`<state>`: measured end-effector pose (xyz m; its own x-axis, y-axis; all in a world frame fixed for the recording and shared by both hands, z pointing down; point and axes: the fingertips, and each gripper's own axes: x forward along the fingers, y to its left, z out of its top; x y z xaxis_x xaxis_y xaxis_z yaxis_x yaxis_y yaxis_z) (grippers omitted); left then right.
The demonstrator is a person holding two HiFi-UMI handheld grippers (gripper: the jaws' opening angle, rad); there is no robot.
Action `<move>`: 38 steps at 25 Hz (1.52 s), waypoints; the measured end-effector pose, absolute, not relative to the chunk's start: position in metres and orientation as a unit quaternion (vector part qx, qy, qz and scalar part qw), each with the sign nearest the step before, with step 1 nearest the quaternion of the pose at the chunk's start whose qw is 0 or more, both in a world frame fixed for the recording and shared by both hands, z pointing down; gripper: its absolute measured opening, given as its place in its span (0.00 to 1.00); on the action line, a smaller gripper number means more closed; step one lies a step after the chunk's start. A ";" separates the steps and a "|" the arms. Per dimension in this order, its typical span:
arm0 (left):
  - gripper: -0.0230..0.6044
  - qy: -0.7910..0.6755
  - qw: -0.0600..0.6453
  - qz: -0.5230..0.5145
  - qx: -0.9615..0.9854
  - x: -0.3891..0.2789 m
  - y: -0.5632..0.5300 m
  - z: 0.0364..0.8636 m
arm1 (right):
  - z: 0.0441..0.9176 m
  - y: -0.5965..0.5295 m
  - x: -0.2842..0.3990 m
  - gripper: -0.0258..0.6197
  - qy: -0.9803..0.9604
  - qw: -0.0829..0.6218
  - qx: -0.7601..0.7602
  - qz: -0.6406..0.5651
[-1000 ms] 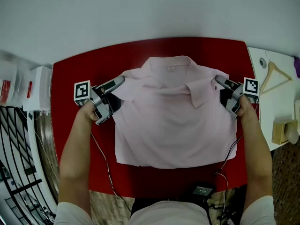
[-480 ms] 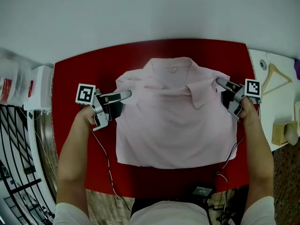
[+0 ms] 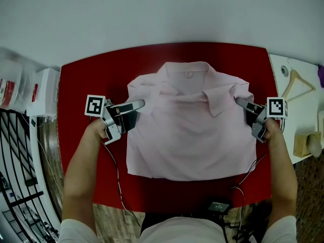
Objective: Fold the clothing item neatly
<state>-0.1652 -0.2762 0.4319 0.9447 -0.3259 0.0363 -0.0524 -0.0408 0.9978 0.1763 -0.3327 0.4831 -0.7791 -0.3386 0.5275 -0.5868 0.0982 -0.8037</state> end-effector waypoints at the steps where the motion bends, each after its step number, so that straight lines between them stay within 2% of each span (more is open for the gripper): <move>1: 0.50 -0.139 0.680 -0.132 0.708 -0.169 -0.284 0.427 | 0.481 -0.326 0.175 0.37 -0.741 0.118 0.310 0.584; 6: 0.50 -0.216 0.641 -0.259 0.690 -0.198 -0.332 0.418 | 0.471 -0.303 0.165 0.37 -0.771 0.140 0.289 0.550; 10: 0.50 -0.276 0.596 -0.300 0.692 -0.210 -0.356 0.420 | 0.469 -0.300 0.156 0.37 -0.783 0.131 0.277 0.541; 17: 0.50 -0.317 0.573 -0.293 0.697 -0.215 -0.367 0.429 | 0.475 -0.292 0.152 0.37 -0.766 0.126 0.291 0.560; 25: 0.50 -0.363 0.562 -0.287 0.685 -0.235 -0.375 0.441 | 0.478 -0.292 0.151 0.37 -0.789 0.154 0.294 0.518; 38: 0.50 -0.320 0.532 -0.257 0.741 -0.215 -0.352 0.415 | 0.473 -0.282 0.138 0.37 -0.838 0.240 0.287 0.397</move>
